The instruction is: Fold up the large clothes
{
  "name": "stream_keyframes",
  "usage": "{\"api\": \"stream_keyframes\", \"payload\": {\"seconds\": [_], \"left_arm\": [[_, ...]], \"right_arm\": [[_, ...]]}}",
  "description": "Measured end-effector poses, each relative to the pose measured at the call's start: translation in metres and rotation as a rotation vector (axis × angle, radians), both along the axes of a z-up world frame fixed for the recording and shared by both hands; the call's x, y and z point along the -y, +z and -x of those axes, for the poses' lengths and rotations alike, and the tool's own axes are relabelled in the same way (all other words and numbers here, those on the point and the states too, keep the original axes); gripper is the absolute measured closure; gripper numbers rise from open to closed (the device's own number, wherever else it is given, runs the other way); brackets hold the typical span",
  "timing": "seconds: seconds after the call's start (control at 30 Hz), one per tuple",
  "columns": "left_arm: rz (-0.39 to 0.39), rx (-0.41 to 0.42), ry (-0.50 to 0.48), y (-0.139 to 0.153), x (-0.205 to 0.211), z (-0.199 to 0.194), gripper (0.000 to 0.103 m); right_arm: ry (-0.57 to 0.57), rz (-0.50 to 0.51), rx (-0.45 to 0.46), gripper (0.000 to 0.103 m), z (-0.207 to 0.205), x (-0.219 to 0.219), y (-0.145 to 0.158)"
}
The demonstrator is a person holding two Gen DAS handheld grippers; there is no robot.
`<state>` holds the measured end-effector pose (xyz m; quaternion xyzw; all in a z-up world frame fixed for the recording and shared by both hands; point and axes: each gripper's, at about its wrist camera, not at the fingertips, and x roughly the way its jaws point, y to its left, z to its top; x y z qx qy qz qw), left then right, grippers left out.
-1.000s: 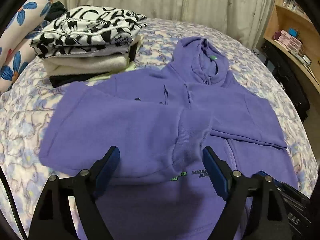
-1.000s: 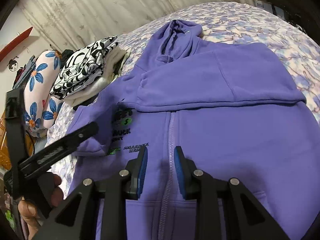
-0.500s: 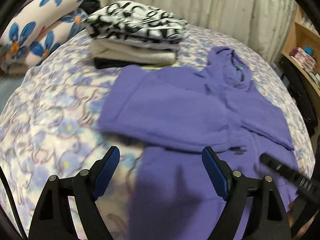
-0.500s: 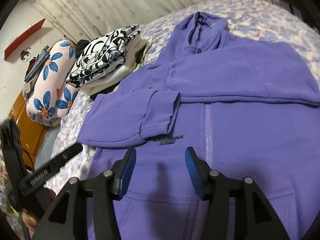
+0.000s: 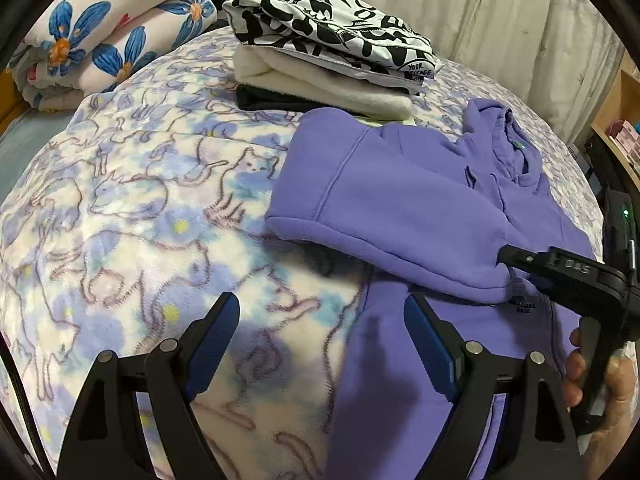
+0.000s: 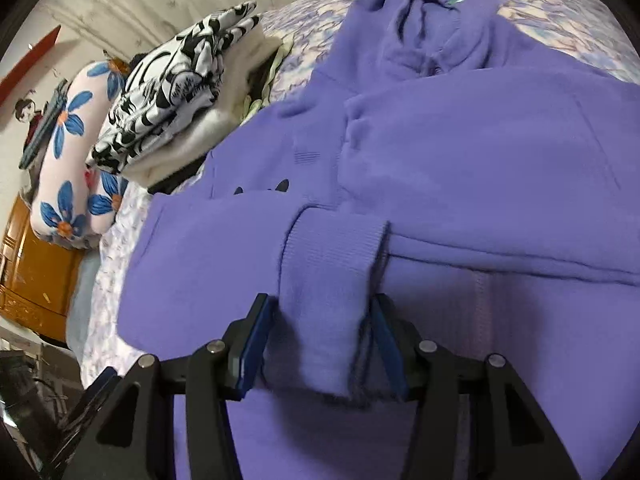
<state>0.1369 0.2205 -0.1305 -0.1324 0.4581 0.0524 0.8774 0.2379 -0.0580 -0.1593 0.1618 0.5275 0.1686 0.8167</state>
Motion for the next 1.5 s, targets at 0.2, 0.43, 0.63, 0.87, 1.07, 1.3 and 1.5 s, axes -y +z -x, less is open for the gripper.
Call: {"api": "stream_keyframes", "payload": {"seconds": [0.2, 0.43, 0.63, 0.87, 1.07, 1.3, 1.5], "left_arm": [[0.0, 0.011, -0.008, 0.001, -0.002, 0.0, 0.02], [-0.013, 0.05, -0.02, 0.016, -0.003, -0.012, 0.02], [0.003, 0.045, -0.068, 0.019, 0.006, -0.041, 0.02], [0.034, -0.039, -0.136, 0.0, 0.027, -0.093, 0.02], [0.087, -0.136, -0.156, -0.025, 0.037, -0.132, 0.02], [0.101, -0.163, -0.192, -0.039, 0.058, -0.147, 0.055], [0.093, -0.142, -0.208, -0.029, 0.054, -0.146, 0.082]], "right_arm": [[0.061, 0.023, 0.18, 0.089, 0.004, -0.009, 0.057], [-0.085, 0.126, 0.347, 0.089, -0.008, 0.053, 0.119], [-0.249, 0.208, 0.193, 0.085, -0.016, 0.13, 0.076], [-0.278, 0.125, 0.034, 0.06, -0.006, 0.174, 0.033], [-0.224, 0.071, 0.039, 0.055, 0.001, 0.172, 0.028], [-0.218, 0.067, 0.081, 0.055, -0.012, 0.161, 0.021], [-0.236, 0.008, 0.111, 0.087, 0.0, 0.161, 0.033]]}}
